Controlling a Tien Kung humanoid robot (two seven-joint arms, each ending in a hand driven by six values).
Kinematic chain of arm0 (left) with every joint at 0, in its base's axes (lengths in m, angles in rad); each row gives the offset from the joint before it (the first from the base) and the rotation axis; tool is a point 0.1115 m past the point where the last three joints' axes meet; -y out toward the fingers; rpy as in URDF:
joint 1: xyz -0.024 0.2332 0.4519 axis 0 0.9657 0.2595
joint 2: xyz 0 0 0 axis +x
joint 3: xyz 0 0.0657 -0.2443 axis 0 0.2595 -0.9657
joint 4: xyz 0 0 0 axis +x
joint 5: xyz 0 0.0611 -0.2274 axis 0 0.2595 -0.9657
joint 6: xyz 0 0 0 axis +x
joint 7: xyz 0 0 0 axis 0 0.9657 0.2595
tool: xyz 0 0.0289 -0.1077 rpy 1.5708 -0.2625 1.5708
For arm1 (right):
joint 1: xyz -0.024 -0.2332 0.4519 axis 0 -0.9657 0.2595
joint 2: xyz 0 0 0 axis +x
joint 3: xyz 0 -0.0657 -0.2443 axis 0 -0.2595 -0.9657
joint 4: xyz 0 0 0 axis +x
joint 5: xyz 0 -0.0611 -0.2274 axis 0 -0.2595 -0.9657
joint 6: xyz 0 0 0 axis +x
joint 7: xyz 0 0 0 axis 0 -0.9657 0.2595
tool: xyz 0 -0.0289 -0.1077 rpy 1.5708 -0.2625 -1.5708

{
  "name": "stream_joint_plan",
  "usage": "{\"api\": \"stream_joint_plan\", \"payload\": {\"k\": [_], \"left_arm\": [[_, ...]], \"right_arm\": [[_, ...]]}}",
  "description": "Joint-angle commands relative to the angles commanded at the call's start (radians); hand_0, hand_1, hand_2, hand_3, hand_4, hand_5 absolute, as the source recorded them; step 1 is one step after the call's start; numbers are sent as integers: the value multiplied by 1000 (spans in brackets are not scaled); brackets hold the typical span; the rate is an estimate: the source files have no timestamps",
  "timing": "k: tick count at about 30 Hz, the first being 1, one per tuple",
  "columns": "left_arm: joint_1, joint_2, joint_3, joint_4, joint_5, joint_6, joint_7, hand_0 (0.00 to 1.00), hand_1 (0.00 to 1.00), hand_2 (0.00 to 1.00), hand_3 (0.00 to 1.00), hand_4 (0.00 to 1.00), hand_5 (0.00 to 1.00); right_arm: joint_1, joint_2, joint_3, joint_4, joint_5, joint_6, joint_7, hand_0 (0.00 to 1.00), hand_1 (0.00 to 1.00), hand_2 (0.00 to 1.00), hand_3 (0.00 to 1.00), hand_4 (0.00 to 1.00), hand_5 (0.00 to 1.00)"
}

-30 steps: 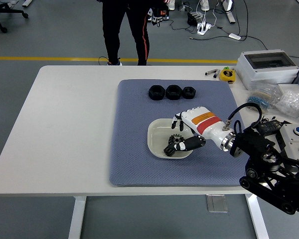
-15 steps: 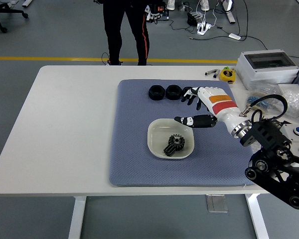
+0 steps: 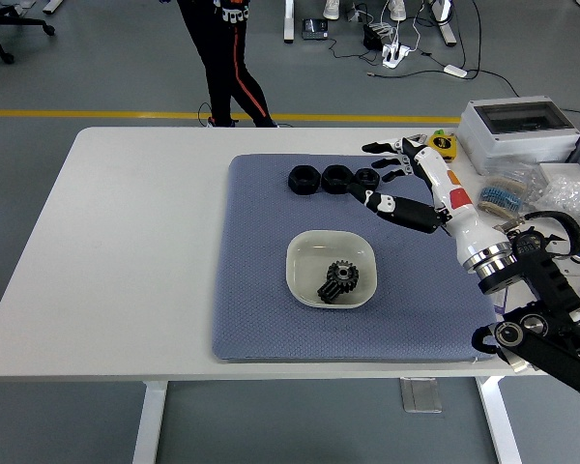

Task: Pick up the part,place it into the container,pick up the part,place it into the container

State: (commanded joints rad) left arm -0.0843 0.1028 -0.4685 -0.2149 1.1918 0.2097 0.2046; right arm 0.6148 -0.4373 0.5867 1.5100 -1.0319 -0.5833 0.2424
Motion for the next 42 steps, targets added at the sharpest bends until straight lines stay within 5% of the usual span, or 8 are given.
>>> {"api": "stream_joint_plan", "payload": {"k": [2,3,6,21,29,38,39,42], "left_arm": [[-1,-1,0,0,-2,1,0,642,628,666,614,615,650],[-1,-1,0,1,-2,2,0,643,628,667,613,615,650],[0,-2,-2,1,1,3,0,643,628,667,613,615,650],[-2,-5,1,3,-5,9,-4,642,629,667,610,615,651],[-6,-8,3,4,-7,10,-9,641,628,666,610,615,649],[-12,-10,12,6,-22,15,-16,641,628,663,608,613,648],[-12,-11,12,6,-22,15,-17,640,628,662,608,610,646],[-12,-13,8,7,-13,15,-17,640,628,662,608,610,646]], "right_arm": [[-13,-3,14,12,85,25,74,591,688,791,760,989,570],[-21,-5,22,18,130,37,104,648,714,816,839,998,670],[-40,-9,42,36,253,71,149,648,714,816,839,998,670],[-129,-19,133,118,854,150,201,729,757,836,902,998,735],[-186,-23,202,155,832,183,199,749,770,853,928,998,713],[-249,-28,285,154,680,238,108,796,797,870,925,998,733],[-258,-29,293,155,666,244,100,928,860,898,936,998,801],[-286,-28,317,158,618,262,72,928,860,898,936,998,801]]}}
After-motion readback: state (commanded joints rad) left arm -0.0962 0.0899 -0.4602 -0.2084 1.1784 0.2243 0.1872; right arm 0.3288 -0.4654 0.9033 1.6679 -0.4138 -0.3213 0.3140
